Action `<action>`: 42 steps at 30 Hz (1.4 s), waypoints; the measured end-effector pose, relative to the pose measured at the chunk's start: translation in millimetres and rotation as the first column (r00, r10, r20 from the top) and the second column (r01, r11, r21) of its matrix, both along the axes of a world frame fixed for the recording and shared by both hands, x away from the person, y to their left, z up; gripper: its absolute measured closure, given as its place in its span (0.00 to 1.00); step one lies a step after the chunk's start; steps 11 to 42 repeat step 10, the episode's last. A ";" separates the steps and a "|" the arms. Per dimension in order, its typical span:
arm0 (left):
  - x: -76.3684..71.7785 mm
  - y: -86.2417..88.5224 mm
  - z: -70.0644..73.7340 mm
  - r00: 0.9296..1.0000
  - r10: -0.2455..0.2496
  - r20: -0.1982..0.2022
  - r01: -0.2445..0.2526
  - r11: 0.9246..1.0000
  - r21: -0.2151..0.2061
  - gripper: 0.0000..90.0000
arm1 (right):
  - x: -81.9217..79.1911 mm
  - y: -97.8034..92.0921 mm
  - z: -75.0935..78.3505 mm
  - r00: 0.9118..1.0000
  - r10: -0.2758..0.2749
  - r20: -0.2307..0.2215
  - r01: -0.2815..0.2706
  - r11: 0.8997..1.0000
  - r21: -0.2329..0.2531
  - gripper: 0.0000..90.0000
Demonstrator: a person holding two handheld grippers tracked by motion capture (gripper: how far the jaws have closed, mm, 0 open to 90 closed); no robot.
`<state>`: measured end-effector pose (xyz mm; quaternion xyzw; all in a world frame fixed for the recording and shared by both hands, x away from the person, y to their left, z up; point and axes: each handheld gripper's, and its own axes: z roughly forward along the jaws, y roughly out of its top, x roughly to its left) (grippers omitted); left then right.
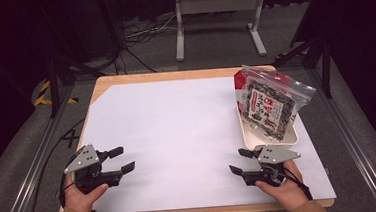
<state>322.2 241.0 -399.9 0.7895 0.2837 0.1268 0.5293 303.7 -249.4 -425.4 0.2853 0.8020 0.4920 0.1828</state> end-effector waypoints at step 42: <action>0.3 -3.0 -2.9 1.000 0.006 -0.017 -0.006 0.999 -0.039 0.33 | 3.3 -1.1 -5.2 0.999 -0.039 -0.002 0.039 0.999 0.022 0.36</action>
